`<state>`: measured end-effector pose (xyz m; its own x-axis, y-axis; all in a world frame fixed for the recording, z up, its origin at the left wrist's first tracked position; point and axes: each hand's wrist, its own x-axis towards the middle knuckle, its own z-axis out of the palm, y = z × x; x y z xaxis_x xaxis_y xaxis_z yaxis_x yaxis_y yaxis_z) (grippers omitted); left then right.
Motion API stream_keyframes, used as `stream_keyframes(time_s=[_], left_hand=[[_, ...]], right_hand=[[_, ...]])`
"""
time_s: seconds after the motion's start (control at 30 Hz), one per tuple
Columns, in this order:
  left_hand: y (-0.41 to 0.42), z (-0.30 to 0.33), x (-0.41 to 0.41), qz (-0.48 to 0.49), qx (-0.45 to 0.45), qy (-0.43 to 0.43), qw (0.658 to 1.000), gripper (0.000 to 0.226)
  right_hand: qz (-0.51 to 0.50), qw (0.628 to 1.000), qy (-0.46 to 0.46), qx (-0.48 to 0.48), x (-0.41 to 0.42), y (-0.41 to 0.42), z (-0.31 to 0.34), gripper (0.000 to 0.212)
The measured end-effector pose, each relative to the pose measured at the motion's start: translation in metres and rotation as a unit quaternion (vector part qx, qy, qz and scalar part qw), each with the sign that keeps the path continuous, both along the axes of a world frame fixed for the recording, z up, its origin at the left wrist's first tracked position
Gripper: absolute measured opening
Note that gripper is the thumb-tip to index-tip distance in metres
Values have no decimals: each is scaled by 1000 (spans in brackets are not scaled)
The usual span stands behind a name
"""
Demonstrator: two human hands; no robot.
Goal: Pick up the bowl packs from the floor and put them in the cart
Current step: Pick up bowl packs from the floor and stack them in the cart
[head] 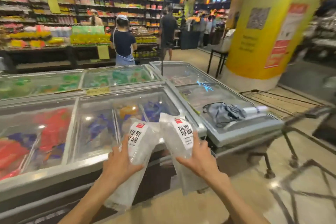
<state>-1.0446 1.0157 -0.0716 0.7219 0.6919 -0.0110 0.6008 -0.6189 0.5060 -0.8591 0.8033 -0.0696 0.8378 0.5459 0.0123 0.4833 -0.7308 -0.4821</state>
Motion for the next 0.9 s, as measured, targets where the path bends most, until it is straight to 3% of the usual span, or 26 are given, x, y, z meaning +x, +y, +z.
stream_keyframes(time_s=[0.23, 0.47, 0.9], left_hand=[[-170, 7, 206, -185, -3, -51, 981, 136], [-332, 3, 374, -301, -11, -29, 953, 130], [-560, 1, 678, -473, -7, -28, 881, 139]], right_hand=[[-192, 981, 4, -3, 130, -215, 6, 130], [-350, 936, 5, 26, 216, -408, 13, 128], [-528, 849, -1, 20, 391, -628, 15, 126]])
